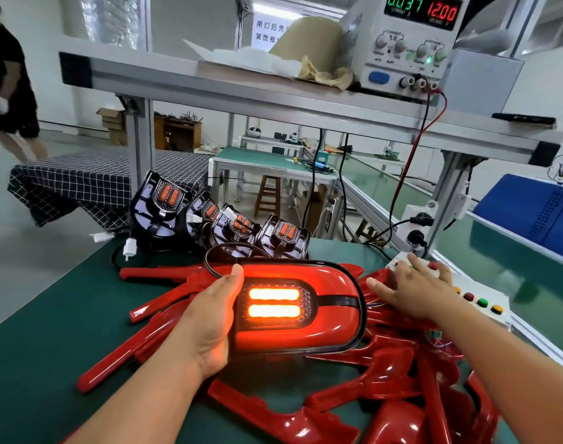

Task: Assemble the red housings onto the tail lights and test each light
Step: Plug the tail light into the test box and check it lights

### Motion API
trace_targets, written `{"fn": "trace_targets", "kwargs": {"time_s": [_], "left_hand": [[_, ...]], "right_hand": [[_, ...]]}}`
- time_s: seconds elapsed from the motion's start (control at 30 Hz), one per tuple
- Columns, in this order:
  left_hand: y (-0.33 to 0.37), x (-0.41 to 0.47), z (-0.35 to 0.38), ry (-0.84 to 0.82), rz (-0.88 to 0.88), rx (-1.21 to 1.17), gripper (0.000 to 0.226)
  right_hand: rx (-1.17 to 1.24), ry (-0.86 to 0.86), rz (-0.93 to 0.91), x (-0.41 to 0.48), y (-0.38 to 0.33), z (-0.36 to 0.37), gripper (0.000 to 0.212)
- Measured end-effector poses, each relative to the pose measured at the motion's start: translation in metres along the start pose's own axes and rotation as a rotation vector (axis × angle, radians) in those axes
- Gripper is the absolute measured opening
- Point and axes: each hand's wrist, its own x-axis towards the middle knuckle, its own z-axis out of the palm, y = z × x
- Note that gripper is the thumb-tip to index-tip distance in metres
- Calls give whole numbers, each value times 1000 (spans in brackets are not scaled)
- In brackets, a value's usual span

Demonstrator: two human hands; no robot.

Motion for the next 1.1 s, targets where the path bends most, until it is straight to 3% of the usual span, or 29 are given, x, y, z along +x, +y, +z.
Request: {"fn": "trace_targets", "kwargs": {"time_s": [0.1,0.33,0.73,0.83,0.9,1.0,1.1], "left_hand": [[-1,0,1,-2,1,5,46],[1,-1,3,7,19,37,44],[4,-3,3,16,7,29,43],[3,-4,4,7,-22,25,49],[2,-4,5,-3,-36,22,50],[2,-3,5,-23,-40,21,51],[2,-3,5,-31,-37,29,52]], "right_hand": [[0,-8,7,1,0,1,107],[36,-1,7,0,-1,-1,127],[90,-29,8,-2,-3,-6,130],[177,-51,-1,-2,-1,-15,108],[204,22,-56,-4,-2,-22,91],[196,106,-265,-14,-10,-25,55],[205,61,-445,-26,-18,-21,29]]}}
